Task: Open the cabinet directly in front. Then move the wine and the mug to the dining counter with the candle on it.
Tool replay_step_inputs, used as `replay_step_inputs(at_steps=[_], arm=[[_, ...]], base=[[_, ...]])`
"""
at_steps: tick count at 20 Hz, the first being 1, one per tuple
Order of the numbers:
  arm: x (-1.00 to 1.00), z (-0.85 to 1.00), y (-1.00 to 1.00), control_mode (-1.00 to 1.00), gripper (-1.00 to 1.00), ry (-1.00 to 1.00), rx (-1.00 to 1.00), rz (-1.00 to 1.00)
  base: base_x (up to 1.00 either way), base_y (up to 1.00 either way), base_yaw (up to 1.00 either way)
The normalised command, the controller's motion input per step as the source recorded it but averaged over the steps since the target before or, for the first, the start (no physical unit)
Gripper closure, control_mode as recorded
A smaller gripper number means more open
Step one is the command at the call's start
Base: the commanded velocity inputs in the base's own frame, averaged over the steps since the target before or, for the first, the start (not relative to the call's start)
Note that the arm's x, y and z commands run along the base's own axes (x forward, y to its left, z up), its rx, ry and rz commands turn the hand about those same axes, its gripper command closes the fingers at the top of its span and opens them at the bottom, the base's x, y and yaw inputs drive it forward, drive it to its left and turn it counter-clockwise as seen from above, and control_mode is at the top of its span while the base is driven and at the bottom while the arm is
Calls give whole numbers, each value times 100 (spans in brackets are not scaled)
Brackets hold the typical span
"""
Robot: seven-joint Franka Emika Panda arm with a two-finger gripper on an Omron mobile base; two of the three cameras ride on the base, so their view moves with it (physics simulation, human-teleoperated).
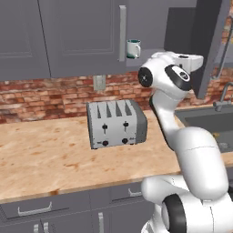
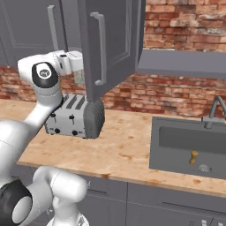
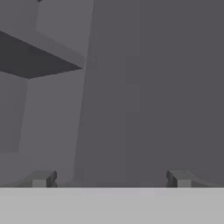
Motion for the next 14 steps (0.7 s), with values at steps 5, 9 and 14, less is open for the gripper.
replay_step_inputs(at_steps=[5,9,14], arm=[[29,-19,-100,-100,-100,-10,1,0],[6,-5,-100,-100,-100,-19,4,0],[-15,0,-17,-100,-100,-7,1,4]], base=[[0,0,0],[0,0,0],[0,0,0]])
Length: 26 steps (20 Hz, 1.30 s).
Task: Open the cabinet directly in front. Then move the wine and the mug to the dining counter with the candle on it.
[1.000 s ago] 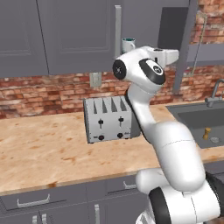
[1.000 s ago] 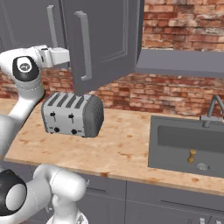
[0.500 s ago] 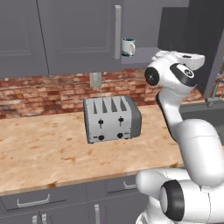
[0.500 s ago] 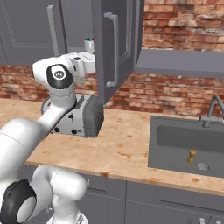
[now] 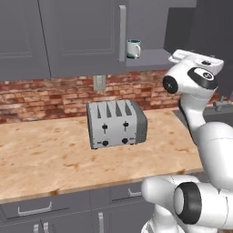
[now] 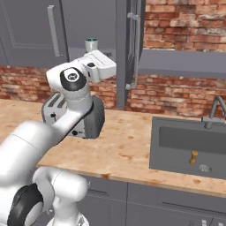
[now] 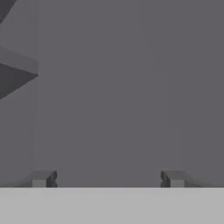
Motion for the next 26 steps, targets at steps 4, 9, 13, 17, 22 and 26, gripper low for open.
replay_step_inputs(at_steps=[4,9,13,17,22,26], arm=[[-86,0,100,-100,-100,-8,-19,33],[-63,17,100,-100,-100,0,-17,39],[-31,38,100,-100,-100,6,-5,40],[-1,34,100,-100,-100,11,0,27],[0,4,52,-100,-100,2,2,7],[0,8,59,-100,-100,4,1,-1]], base=[[0,0,0],[0,0,0],[0,0,0],[0,0,0],[0,0,0],[0,0,0]])
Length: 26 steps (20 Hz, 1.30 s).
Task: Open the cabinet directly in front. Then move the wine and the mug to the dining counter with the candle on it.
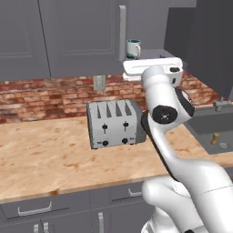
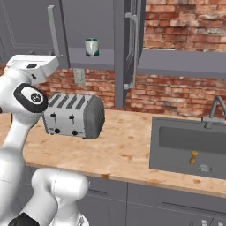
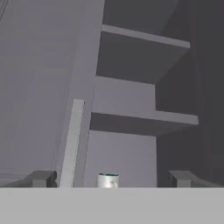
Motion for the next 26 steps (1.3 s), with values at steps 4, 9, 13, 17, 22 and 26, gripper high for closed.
replay_step_inputs(at_steps=[4,9,13,17,22,26], arm=[[12,17,65,-100,-100,20,4,-1],[2,0,14,-100,-100,6,3,0],[11,-13,25,-100,-100,18,12,0],[24,0,1,-100,-100,13,6,4],[15,0,0,-100,-100,10,9,15],[0,0,0,-100,-100,1,2,8]], base=[[0,0,0],[0,0,0],[0,0,0],[0,0,0],[0,0,0],[0,0,0]])
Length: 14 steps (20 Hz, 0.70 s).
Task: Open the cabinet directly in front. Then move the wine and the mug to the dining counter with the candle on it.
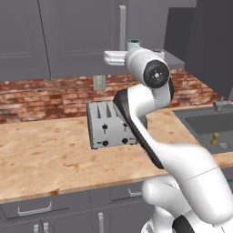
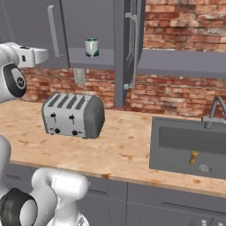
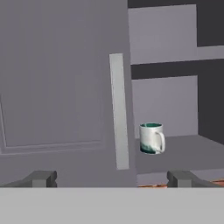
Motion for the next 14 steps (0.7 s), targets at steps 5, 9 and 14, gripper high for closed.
replay_step_inputs(at_steps=[5,9,14], arm=[[13,0,0,-100,-100,0,0,0],[43,0,0,-100,-100,0,0,0],[59,0,1,-100,-100,4,0,0]], base=[[0,0,0],[0,0,0],[0,0,0]])
